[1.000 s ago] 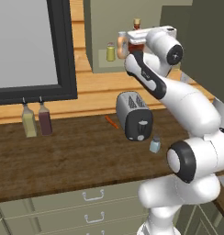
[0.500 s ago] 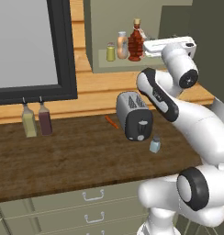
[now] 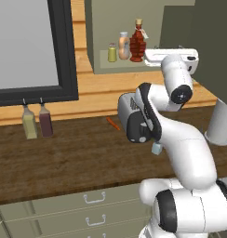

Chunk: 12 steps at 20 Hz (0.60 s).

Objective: Put the shaker and condiment bottle from the counter next to their counterparts in the cabinet.

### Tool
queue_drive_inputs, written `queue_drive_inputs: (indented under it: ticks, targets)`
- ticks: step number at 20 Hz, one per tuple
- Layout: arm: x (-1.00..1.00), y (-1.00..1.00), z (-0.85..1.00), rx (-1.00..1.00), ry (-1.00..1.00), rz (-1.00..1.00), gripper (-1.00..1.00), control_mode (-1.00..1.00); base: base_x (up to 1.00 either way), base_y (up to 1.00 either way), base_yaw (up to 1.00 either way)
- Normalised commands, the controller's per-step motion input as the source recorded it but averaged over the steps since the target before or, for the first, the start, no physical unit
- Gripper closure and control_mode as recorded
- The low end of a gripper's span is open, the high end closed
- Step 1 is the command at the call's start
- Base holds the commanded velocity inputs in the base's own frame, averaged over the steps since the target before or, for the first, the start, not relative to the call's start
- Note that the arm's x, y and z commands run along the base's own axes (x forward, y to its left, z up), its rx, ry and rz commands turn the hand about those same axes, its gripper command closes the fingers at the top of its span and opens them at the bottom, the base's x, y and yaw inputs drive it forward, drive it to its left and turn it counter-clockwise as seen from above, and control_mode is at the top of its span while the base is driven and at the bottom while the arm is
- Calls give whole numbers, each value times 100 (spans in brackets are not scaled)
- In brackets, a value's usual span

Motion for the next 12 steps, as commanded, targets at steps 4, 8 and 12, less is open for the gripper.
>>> queue_drive_inputs:
  ticks: [4,8,12]
  targets:
    - [-38,59,-18,6,0,0,-100,-100,0,0,0]
    - [-75,3,-43,-1,0,-18,-100,-100,0,0,0]
    - [-41,0,-21,8,-1,-36,-100,-100,0,0,0]
